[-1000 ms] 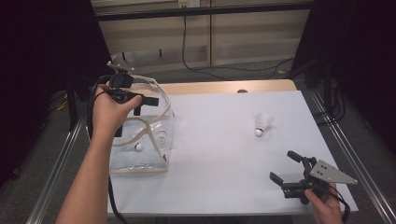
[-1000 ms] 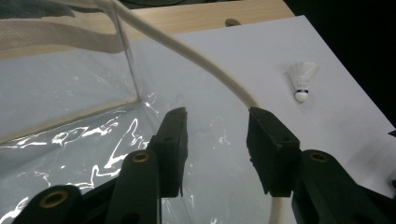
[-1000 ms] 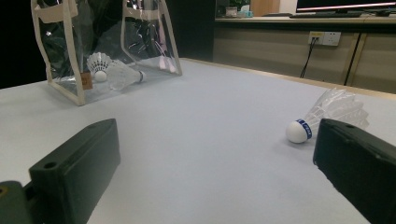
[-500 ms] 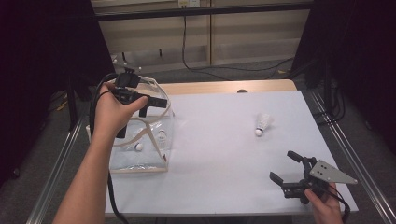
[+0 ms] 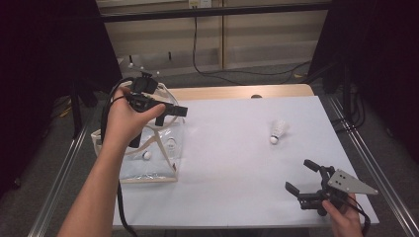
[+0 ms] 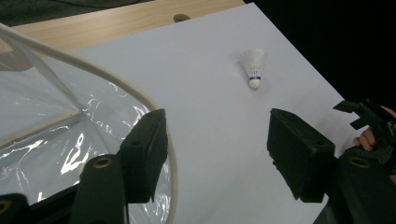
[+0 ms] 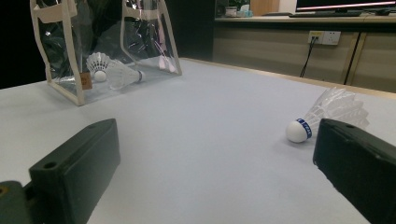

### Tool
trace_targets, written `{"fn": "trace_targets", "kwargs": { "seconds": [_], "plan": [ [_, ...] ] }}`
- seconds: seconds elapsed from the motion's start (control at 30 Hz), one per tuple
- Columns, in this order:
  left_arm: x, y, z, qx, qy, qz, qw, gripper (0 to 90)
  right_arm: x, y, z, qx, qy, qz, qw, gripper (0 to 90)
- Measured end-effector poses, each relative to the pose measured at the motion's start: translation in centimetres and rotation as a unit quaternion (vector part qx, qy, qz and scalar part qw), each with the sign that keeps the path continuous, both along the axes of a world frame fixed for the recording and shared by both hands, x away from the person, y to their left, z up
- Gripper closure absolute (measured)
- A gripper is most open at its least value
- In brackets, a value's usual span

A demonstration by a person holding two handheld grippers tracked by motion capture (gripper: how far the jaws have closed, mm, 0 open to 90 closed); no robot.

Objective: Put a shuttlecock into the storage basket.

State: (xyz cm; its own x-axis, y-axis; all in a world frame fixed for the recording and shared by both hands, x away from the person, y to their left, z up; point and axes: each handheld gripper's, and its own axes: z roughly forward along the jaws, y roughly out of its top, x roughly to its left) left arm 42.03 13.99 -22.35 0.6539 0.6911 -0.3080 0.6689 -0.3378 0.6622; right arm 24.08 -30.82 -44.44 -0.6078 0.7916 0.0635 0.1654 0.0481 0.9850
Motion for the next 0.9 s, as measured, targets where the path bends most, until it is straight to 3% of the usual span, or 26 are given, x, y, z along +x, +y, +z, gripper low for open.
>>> {"fn": "trace_targets", "kwargs": {
  "seconds": [0.4,0.9],
  "plan": [
    [-0.8,-2.0,-0.6,0.005,-0.006,-0.027,0.9996,26.0,0.0,0.0,0.0,0.000,-0.001,0.000,1.0000,0.4],
    [-1.4,-3.0,-1.4,0.018,-0.013,-0.046,0.9987,17.6,0.0,0.0,0.0,0.001,-0.002,0.000,1.0000,0.4]
  ]
}}
